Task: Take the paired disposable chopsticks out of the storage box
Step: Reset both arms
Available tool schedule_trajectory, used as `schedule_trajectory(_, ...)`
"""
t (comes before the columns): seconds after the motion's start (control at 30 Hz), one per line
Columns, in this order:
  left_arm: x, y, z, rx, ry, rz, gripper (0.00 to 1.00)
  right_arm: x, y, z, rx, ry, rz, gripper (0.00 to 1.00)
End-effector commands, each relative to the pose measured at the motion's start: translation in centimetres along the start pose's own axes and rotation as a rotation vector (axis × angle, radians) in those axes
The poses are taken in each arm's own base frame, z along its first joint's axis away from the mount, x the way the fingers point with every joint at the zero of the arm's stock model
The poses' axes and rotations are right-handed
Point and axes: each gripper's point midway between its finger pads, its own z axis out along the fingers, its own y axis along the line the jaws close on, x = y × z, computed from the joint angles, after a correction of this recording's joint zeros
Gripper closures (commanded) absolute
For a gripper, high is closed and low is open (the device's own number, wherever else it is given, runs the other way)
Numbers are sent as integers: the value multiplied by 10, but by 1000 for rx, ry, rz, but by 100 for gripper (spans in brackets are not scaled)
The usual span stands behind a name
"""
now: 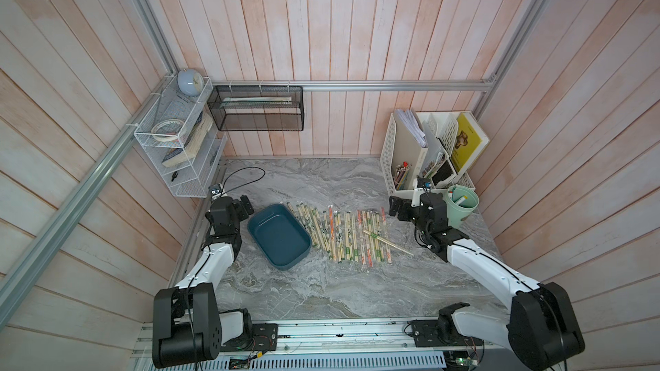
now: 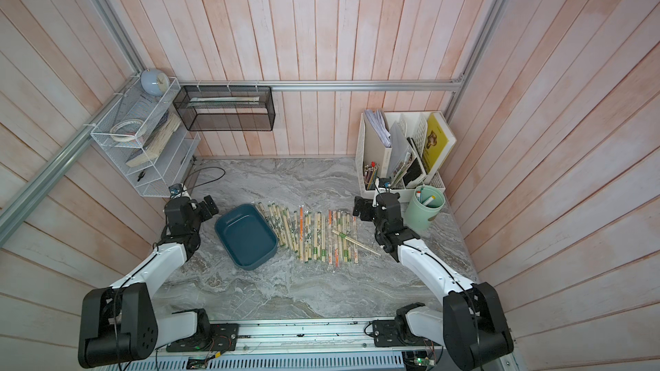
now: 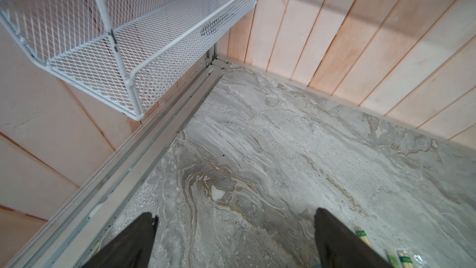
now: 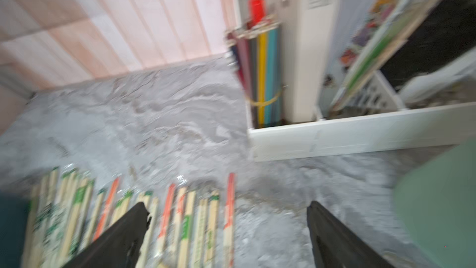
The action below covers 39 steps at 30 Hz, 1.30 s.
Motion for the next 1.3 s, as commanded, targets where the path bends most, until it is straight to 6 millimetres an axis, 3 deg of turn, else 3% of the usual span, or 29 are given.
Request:
schedule_trajectory(0.0,-3,-20,0,102,-49,37,0,-23,-30,4,104,-184,-86,2)
schedule_trajectory(0.23,34,-40,-8,176,-165,124,0,-24,-95,15,296,-257,-169,2)
schedule_trajectory(0.37,26,-52,-10,198,-235,170,0,-24,-122,10,326,-274,-138,2)
schedule_trajectory(0.43,26,-49,-12,191,-271,170,0,2,-130,17,328,-184,-129,2)
schedule_trajectory(0.53,32,-48,-25,219,-341,170,0,13,-112,-1,219,-332,-177,2)
schedule_trajectory(0.6,38,-47,-21,221,-356,171,0,15,-108,-9,192,-407,-189,2)
schedule_trajectory(0.7,42,-54,-2,236,-254,183,0,23,-115,7,168,-289,-155,2)
schedule_trajectory(0.83,41,-53,-3,257,-270,173,0,20,-114,-1,156,-350,-151,2)
schedule_trajectory(1.27,43,-52,-4,256,-266,175,0,21,-113,1,146,-340,-162,2)
